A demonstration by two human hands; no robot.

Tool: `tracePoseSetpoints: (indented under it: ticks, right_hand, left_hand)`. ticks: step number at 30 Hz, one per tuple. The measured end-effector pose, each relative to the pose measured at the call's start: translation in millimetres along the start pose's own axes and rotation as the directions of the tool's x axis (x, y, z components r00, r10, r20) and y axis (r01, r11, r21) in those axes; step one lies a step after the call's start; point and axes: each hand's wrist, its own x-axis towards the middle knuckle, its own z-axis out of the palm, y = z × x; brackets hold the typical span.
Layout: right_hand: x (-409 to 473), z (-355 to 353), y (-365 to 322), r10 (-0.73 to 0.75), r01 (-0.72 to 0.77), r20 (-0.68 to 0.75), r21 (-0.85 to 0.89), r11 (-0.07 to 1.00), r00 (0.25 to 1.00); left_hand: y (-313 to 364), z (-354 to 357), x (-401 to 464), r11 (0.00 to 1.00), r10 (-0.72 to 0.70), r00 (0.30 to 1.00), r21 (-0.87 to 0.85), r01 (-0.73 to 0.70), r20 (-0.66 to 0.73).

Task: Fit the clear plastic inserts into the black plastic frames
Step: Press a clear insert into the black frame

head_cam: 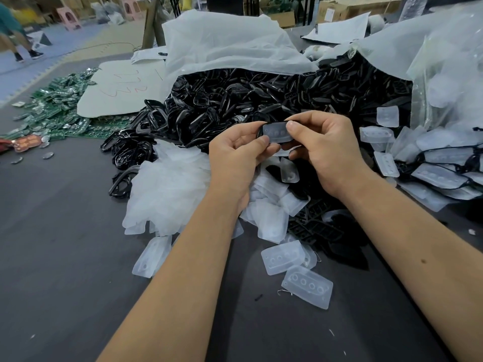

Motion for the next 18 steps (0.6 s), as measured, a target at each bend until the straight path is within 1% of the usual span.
tracePoseSetpoints:
  ticks: [11,15,18]
  right_hand:
    - [1.1,-0.9,5.2,-0.038,0.041,0.038,-0.082,0.996,0.999]
    - [0.5,-1.2,5.8,-0.053,0.055,0.03,-0.083,0.995,0.998]
    - [0.6,-0.5,5.7,-0.063,0.065,0.023,-0.075,0.995,0.998]
  left_hand:
    - [-0.2,3.7,-1.3,0.999,0.007,0.999,0.052,-0.005,-0.052]
    - [-1.3,3.0,-0.3,0.998,0.003,0.999,0.055,0.0,-0.046]
    - [-2.7,2.8,0.7,0.995,0.02,1.0,0.101,-0.019,-0.013]
